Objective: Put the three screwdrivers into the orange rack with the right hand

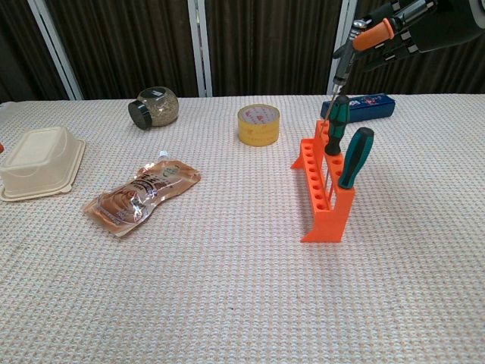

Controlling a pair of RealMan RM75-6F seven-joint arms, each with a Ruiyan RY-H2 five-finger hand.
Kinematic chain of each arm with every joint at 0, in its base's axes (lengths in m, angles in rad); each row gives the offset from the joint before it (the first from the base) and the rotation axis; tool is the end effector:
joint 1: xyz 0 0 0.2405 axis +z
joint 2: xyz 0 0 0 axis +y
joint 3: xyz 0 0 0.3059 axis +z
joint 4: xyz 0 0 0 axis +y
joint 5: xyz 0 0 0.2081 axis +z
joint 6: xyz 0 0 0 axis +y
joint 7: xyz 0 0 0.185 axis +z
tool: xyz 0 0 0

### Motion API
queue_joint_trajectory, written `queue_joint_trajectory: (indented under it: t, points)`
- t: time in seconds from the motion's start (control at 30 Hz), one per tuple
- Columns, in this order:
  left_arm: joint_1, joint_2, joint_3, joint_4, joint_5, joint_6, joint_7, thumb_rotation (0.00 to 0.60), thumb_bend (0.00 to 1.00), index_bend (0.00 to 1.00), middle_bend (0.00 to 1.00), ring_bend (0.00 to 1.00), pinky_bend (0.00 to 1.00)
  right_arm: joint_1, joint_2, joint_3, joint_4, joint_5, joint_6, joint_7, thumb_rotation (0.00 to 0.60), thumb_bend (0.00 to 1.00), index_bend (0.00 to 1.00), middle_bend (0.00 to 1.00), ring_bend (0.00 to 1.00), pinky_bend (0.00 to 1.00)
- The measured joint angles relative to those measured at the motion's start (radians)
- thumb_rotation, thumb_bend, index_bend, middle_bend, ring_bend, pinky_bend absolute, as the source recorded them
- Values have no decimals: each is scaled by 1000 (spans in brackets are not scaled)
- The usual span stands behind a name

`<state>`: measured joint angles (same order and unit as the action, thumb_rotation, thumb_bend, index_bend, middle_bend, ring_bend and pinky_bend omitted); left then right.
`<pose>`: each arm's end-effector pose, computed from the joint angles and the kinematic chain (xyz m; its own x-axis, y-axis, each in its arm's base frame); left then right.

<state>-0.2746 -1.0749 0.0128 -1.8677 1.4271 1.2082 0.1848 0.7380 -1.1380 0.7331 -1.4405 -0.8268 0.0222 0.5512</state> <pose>-0.2899 0.2559 0.1207 0.4010 0.2850 0.8706 0.9147 -0.1768 -0.3634 -0.1539 -0.4952 0.1306 -0.4782 -0.5780 0.6613 -0.8684 0.1983 -0.4546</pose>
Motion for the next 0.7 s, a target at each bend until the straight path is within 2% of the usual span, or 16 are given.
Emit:
queue_joint_trajectory:
  t: [0.23, 0.7]
  points:
    - [2, 1, 0, 4, -1, 5, -8, 600, 293, 157, 0, 0, 0, 34, 8, -36, 11, 14, 18, 14, 600, 352, 671, 251, 0, 0]
    - [2, 3, 0, 2, 1, 8, -10, 600, 293, 157, 0, 0, 0, 48, 58, -65, -9, 28, 38, 33, 600, 352, 671, 251, 0, 0]
